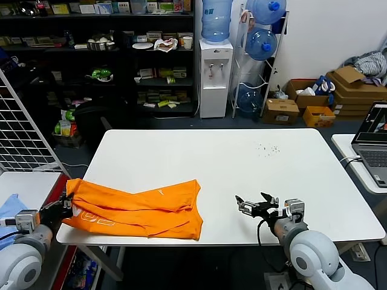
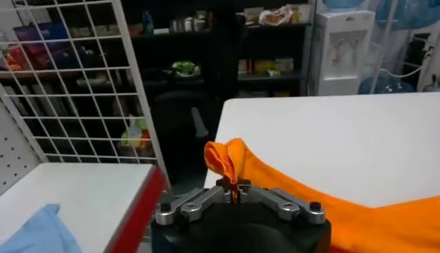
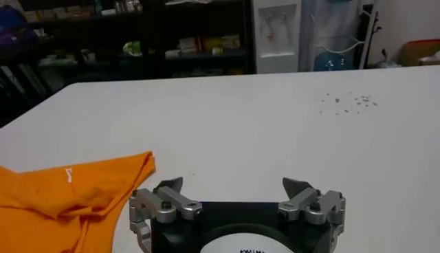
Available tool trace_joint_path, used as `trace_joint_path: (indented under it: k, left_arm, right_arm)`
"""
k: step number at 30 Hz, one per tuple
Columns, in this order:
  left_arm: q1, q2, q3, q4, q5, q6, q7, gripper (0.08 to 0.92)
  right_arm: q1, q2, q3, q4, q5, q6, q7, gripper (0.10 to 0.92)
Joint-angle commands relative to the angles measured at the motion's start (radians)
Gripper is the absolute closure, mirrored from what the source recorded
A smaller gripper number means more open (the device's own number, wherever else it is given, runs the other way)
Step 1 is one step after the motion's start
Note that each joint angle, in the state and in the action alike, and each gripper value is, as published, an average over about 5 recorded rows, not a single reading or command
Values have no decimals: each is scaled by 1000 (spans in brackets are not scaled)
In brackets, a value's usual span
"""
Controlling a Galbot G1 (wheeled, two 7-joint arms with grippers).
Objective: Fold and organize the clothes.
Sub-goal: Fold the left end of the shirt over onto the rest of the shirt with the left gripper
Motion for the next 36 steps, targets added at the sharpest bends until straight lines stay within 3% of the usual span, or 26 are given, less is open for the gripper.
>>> trace_joint_path:
  k: [1, 7, 14, 22, 32, 36]
  left_arm:
    - [-177, -42, 250, -235, -166, 65, -108, 873]
    - [-426, -167, 622, -257, -237, 90, -189, 873]
    - [-667, -332, 809, -82, -289, 88, -249, 873]
    - [-757, -423, 860, 42, -279, 83, -272, 873]
    - [-752, -439, 864, 76, -216, 66, -255, 861]
    - [-722, -416, 825, 52, -206, 62, -237, 777]
  right_arm:
    - [-16, 24, 1, -2, -31, -2, 9, 104]
    - [-66, 61, 42, 14, -52, -12, 32, 104]
    - [-113, 97, 68, 30, -81, -16, 38, 104]
    - [-133, 112, 78, 42, -91, -16, 38, 104]
    - [-125, 105, 74, 39, -85, -14, 32, 104]
    - [-121, 100, 70, 33, -82, -13, 29, 104]
